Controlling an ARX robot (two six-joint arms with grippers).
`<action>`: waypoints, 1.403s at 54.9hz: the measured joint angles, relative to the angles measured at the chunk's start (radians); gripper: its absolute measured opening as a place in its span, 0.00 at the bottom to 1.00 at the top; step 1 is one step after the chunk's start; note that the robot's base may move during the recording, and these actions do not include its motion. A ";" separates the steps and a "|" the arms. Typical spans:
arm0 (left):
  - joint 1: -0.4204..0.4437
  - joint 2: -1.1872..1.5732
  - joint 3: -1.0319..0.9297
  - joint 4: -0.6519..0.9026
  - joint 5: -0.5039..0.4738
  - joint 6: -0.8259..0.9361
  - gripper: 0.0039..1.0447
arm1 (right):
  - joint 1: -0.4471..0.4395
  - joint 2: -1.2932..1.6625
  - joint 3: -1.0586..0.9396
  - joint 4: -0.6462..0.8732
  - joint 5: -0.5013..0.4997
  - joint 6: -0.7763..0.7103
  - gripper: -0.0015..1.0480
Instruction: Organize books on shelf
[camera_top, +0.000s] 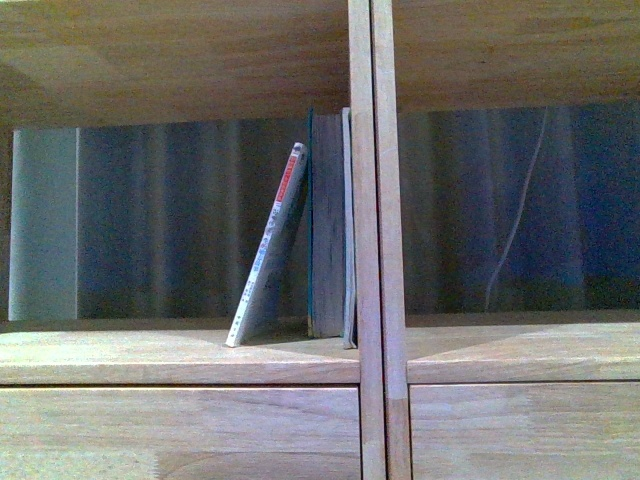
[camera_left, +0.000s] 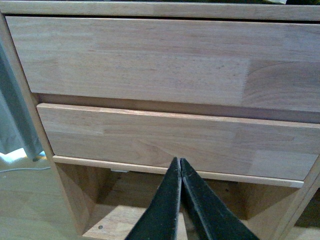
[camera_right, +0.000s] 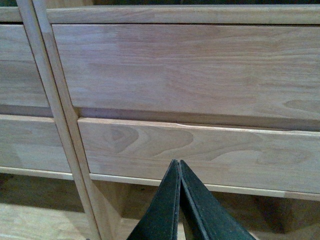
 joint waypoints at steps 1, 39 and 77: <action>0.000 0.000 0.000 0.000 0.000 0.000 0.12 | 0.000 0.000 0.000 0.000 0.000 0.000 0.07; 0.000 0.000 0.000 0.000 0.000 0.000 0.93 | 0.000 0.000 0.000 0.000 -0.001 0.000 0.93; 0.000 -0.001 0.000 -0.001 0.000 0.000 0.93 | 0.000 -0.001 0.000 0.000 -0.002 0.000 0.93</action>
